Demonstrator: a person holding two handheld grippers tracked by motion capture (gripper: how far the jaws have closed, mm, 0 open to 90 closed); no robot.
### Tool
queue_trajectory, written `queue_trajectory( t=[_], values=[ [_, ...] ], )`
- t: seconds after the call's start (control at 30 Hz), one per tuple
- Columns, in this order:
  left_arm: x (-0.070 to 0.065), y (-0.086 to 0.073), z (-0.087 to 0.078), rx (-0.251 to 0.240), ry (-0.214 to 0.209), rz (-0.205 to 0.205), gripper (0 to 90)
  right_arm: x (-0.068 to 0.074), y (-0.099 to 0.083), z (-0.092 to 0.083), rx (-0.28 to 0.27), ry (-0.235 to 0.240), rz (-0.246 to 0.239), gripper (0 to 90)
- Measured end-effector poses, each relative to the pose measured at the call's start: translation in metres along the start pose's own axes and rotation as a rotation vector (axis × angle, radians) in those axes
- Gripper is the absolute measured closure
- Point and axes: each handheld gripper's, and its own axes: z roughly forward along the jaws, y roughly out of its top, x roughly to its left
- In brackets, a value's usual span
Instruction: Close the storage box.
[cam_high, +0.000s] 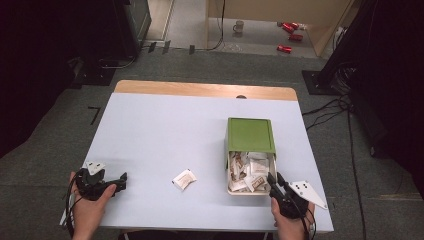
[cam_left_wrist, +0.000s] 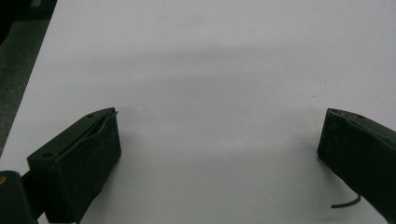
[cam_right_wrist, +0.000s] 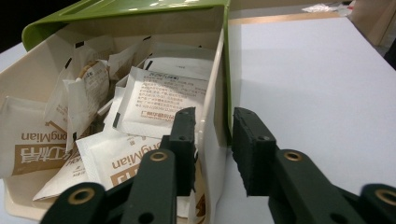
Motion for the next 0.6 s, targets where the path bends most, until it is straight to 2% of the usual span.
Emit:
queue_trajectory(
  t=[0.2,0.33,0.43,0.6],
  values=[
    [0.0000,0.0000,0.0000,0.000,0.000,0.001,0.0,0.0028,-0.0065,-0.0010,0.014,0.003,-0.004,75.0],
    [0.0000,-0.0001,0.0000,-0.001,0.000,0.000,0.0,0.0040,-0.0041,-0.0051,-0.019,-0.010,-0.002,78.2],
    [0.0000,0.0000,0.0000,0.000,0.000,0.000,0.0,0.0025,-0.0044,-0.0050,-0.010,0.010,0.013,82.6],
    [-0.0001,-0.0001,0.0000,-0.001,0.001,0.001,0.0,0.0072,-0.0029,-0.0056,-0.004,-0.040,-0.014,86.6]
  ],
)
